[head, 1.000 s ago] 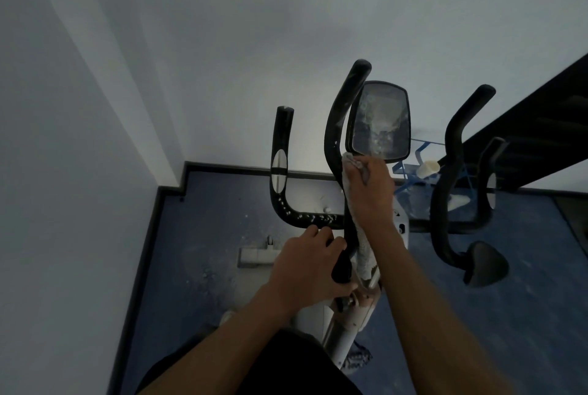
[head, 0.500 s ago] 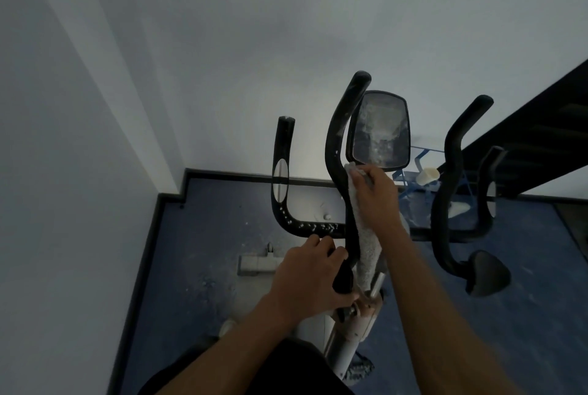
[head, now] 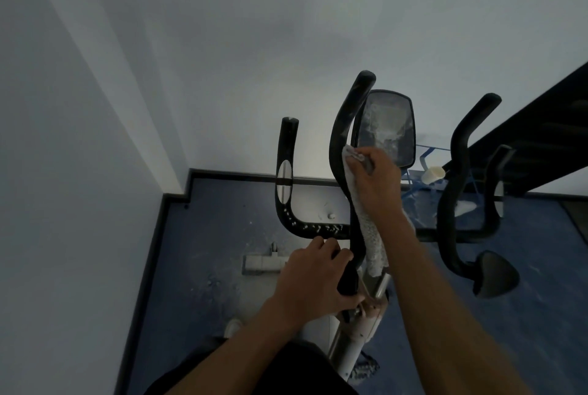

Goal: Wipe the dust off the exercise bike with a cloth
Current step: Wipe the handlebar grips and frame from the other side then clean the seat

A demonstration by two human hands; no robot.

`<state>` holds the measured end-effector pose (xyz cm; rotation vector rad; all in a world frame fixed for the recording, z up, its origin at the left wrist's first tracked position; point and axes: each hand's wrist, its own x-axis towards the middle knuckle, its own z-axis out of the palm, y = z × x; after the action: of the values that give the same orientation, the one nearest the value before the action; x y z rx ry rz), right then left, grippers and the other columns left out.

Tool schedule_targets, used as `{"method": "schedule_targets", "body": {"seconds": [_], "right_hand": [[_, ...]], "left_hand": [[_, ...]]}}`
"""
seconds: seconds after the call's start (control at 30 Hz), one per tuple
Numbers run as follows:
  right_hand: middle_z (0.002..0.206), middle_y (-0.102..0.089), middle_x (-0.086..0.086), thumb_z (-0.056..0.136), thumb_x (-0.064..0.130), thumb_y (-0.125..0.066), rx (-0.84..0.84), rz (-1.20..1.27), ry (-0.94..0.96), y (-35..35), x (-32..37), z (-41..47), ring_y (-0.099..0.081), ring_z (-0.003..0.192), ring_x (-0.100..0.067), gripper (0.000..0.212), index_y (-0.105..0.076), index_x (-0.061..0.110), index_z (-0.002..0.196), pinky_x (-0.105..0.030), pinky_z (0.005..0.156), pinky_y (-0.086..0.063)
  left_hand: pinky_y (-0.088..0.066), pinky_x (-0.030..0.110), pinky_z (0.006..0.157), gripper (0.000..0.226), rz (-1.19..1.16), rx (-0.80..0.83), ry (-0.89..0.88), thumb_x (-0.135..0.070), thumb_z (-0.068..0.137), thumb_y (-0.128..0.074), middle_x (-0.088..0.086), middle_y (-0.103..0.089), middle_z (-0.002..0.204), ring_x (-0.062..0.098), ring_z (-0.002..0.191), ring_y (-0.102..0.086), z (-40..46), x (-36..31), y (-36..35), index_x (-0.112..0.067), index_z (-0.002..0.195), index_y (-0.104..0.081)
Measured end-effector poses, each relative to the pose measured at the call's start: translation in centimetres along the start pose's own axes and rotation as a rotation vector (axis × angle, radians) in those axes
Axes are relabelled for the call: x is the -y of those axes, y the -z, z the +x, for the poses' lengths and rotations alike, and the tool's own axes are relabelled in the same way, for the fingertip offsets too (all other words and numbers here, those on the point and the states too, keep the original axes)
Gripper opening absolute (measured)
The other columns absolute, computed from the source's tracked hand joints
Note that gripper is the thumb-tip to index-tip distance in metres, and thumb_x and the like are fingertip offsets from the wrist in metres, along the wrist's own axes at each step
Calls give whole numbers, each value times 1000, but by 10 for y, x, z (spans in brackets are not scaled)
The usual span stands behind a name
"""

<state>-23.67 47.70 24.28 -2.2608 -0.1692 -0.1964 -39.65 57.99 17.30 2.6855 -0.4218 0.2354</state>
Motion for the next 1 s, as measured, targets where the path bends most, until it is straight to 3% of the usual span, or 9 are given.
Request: {"method": "schedule_targets", "body": {"seconds": [0.1, 0.23, 0.4, 0.53, 0.63, 0.77, 0.83, 0.93, 1.0], "right_hand": [[94, -64, 8, 98, 29, -66, -7, 38, 10, -7, 9, 6, -59, 81, 9, 12, -68, 19, 106, -6, 71, -43], [77, -58, 8, 101, 31, -59, 25, 42, -124, -12, -9, 5, -51, 67, -1, 16, -62, 20, 91, -22, 63, -39], [80, -60, 11, 99, 29, -63, 7, 80, -61, -7, 7, 19, -52, 66, 9, 11, -66, 19, 98, -9, 62, -40], [72, -52, 5, 102, 28, -58, 97, 81, -126, -9, -6, 14, -47, 63, -6, 22, -58, 18, 82, -26, 65, -40], [73, -56, 3, 103, 29, -58, 188, 12, -142, 4, -17, 12, -50, 65, -7, 27, -63, 12, 83, -26, 66, -40], [80, -61, 10, 98, 33, -65, 74, -31, -41, 8, 5, 21, -54, 69, 2, 14, -67, 18, 96, -10, 61, -40], [85, -63, 10, 97, 31, -67, 52, -55, 66, 0, 21, 24, -57, 74, 2, 10, -68, 21, 101, -7, 66, -42], [95, -66, -2, 95, 27, -68, 100, -206, 203, -11, 13, 17, -59, 82, -11, 16, -72, 17, 107, -26, 79, -51], [95, -65, -4, 94, 26, -69, 128, -274, 253, -11, 1, 8, -59, 80, -14, 17, -73, 15, 107, -33, 75, -53]], "left_hand": [[-52, 30, 60, 67, -8, 4, -5, -79, 74, -55, -4, -61, 101, 16, 91, -56, 0, 0, 0, -25, 114, -61], [-50, 29, 58, 66, 5, -15, -6, -79, 74, -56, -5, -62, 99, 15, 89, -57, -1, 0, 0, -26, 112, -62], [-52, 30, 59, 66, -10, -20, 0, -79, 74, -57, -5, -62, 100, 15, 91, -58, -1, 0, 0, -26, 113, -62], [-52, 30, 57, 66, -11, -34, -4, -79, 73, -57, -5, -62, 99, 15, 90, -57, -1, -1, 0, -26, 112, -63], [-49, 29, 56, 65, -2, -46, 0, -79, 72, -58, -6, -63, 98, 14, 89, -58, -1, -1, 0, -27, 110, -64], [-50, 29, 58, 66, -13, -23, -4, -80, 74, -56, -5, -63, 100, 15, 91, -58, -1, 0, 0, -26, 112, -63], [-50, 30, 58, 67, -3, -13, -8, -80, 73, -55, -5, -63, 101, 15, 91, -58, -1, 0, 0, -26, 112, -62], [-49, 29, 58, 66, 2, -13, -10, -81, 73, -55, -6, -62, 99, 15, 90, -57, -1, 0, 1, -27, 111, -61], [-50, 29, 59, 67, -4, -13, -6, -81, 72, -55, -5, -62, 99, 15, 90, -58, -1, 0, 1, -27, 111, -62]]}}
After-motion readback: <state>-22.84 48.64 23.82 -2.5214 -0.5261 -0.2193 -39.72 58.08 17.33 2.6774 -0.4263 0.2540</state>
